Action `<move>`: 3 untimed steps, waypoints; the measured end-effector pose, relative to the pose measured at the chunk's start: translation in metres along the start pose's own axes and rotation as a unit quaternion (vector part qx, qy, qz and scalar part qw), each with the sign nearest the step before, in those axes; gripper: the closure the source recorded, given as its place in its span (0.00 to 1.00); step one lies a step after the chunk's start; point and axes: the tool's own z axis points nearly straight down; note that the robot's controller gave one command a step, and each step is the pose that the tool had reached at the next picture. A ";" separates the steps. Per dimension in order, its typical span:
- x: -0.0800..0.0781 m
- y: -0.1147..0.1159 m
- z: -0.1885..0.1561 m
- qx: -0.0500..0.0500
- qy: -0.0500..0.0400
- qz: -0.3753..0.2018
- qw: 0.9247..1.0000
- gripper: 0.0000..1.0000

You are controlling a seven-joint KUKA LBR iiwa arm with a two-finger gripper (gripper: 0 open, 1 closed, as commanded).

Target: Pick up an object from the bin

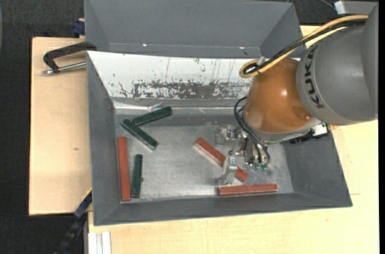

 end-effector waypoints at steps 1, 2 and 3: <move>-0.002 -0.033 0.009 0.000 0.000 0.031 1.000 1.00; -0.002 -0.033 0.009 0.000 0.000 0.031 1.000 1.00; -0.005 -0.022 -0.173 0.000 -0.006 -0.005 1.000 1.00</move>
Offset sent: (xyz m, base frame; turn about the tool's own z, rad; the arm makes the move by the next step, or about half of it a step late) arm 0.0000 0.0000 0.0000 0.0000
